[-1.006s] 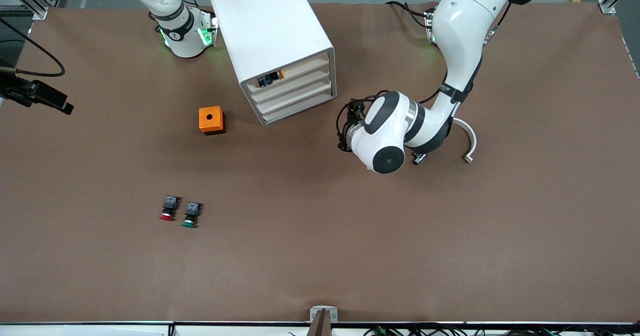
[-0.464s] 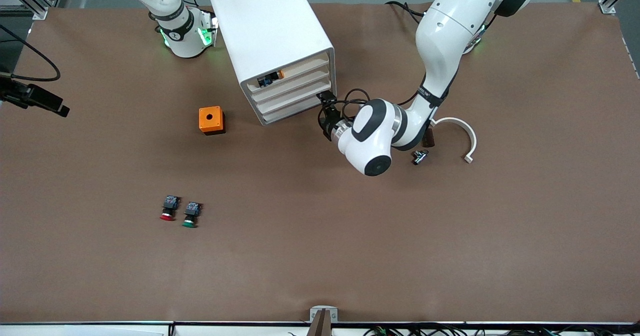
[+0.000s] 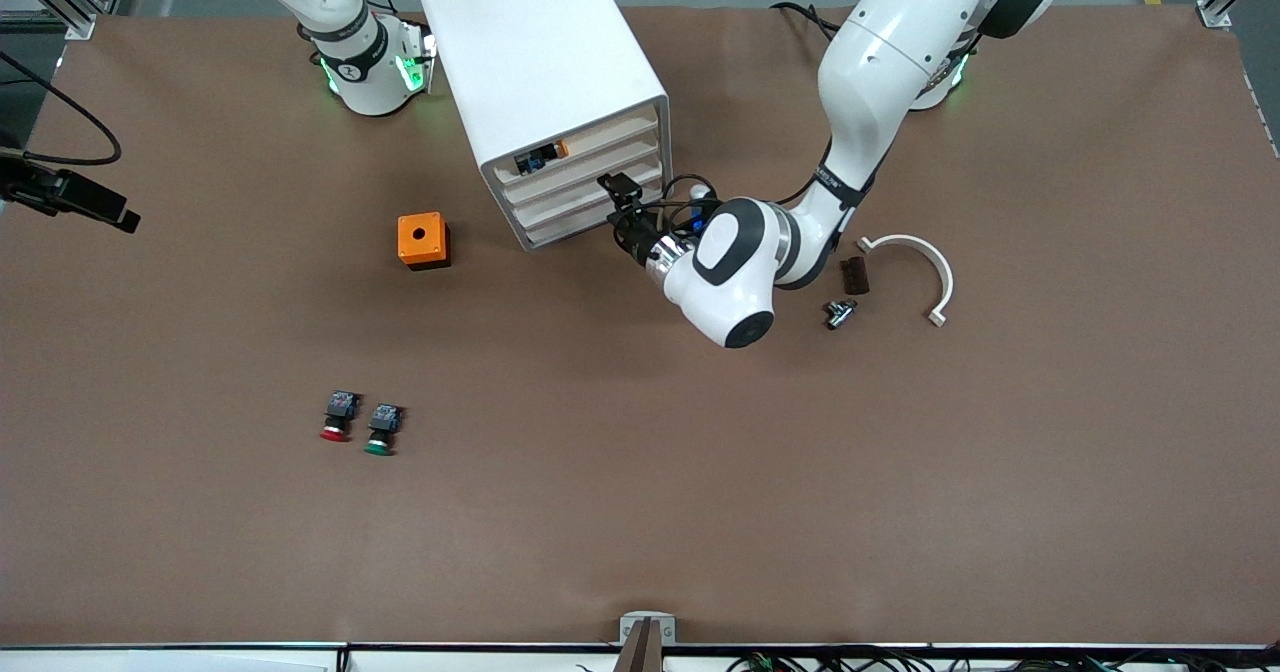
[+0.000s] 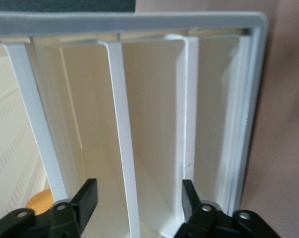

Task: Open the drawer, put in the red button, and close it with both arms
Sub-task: 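Grasp the drawer handle with the left gripper, then pull the drawer open with the left gripper while the right gripper reaches, then grasp the red push-button switch with the right gripper, then carry the red button into the open drawer with the right gripper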

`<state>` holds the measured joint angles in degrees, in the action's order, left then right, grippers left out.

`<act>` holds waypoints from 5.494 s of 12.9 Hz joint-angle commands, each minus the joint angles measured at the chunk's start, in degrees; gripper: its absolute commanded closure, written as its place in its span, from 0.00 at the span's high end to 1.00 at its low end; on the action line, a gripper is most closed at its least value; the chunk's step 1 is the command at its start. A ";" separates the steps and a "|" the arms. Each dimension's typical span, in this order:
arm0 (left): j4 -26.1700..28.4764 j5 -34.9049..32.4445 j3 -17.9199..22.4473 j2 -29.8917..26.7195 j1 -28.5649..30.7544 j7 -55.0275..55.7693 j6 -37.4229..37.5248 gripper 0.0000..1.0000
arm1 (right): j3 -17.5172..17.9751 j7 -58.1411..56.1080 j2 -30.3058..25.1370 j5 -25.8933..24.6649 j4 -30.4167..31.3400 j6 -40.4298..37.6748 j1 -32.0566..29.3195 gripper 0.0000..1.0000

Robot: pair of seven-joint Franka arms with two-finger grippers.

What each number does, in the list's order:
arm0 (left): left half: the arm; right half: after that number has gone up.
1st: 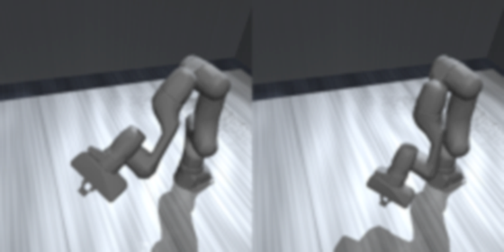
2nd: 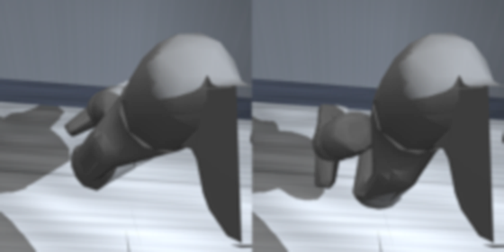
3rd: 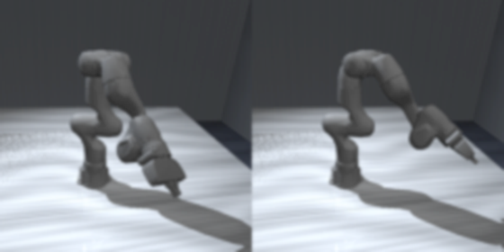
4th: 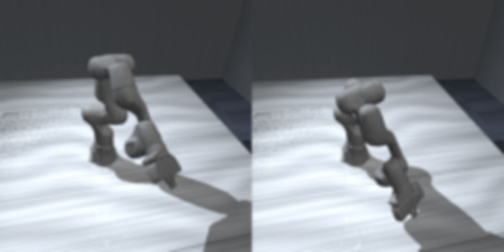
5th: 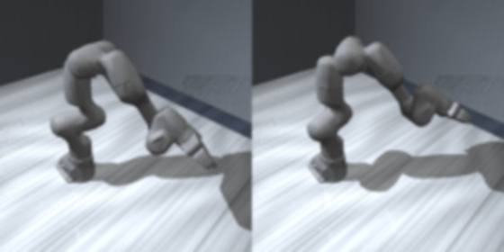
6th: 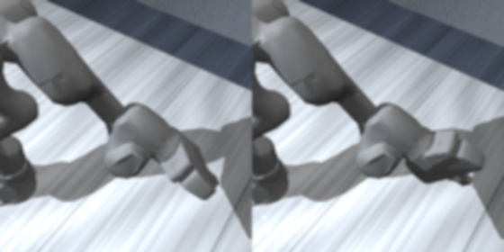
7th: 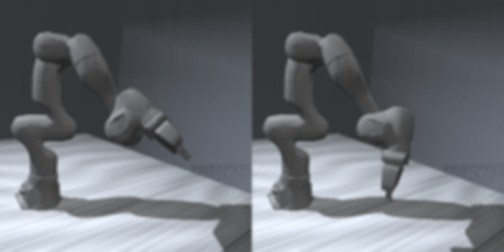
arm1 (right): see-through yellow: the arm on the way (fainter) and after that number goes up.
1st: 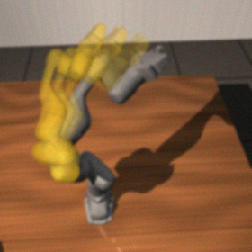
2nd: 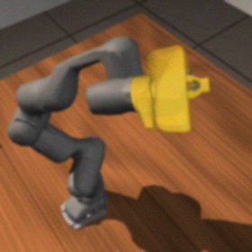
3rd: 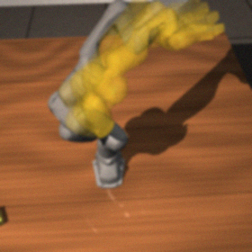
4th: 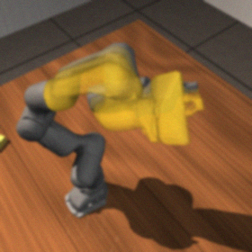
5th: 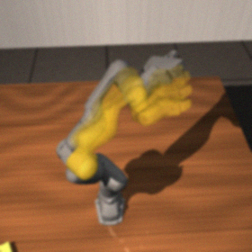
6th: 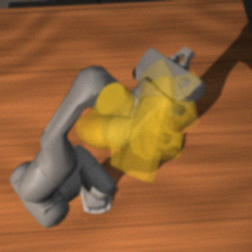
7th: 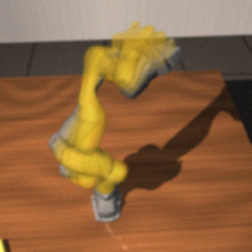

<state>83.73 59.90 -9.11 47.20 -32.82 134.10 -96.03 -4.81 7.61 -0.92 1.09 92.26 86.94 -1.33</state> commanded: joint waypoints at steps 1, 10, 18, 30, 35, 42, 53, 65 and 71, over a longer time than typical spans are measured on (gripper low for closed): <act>-1.20 2.85 0.23 1.40 -1.71 0.99 1.02 0.68 | 0.77 -0.41 -0.48 0.22 -0.06 -0.63 -1.13 1.00; -1.20 3.21 0.40 2.11 -3.83 3.00 1.37 0.01 | 1.20 0.47 3.36 2.16 16.45 24.80 4.49 1.00; -4.72 1.10 1.20 2.54 7.06 -5.31 2.51 0.05 | 1.20 1.00 27.01 6.63 16.29 46.20 4.49 1.00; -8.75 -3.11 1.37 1.32 13.66 -9.47 1.46 1.00 | 1.21 0.12 35.11 10.16 15.50 55.00 6.60 0.56; -9.55 -4.00 10.22 0.44 15.07 -14.13 1.46 1.00 | 1.20 -0.93 35.02 9.98 13.31 51.07 5.55 0.00; -11.66 -17.33 21.48 -2.02 14.72 -20.96 1.02 1.00 | 1.21 16.42 22.31 10.07 5.48 18.48 8.96 0.00; -12.19 -38.18 27.91 -6.42 10.17 -62.24 -0.20 1.00 | 1.29 79.09 11.64 9.63 5.56 11.57 34.88 0.01; -10.35 -38.45 24.84 -6.86 -2.85 -95.86 -6.27 1.00 | 1.20 107.60 22.80 9.37 6.44 33.38 49.23 0.19; -5.70 -38.28 24.84 -7.12 -9.26 -94.99 -7.15 1.00 | 0.68 102.89 21.93 9.37 1.79 30.59 45.82 1.00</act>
<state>74.37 22.83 15.49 41.50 -40.73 39.35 -102.24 -4.05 113.45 22.16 10.30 95.53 120.19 46.89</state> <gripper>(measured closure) 0.000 0.225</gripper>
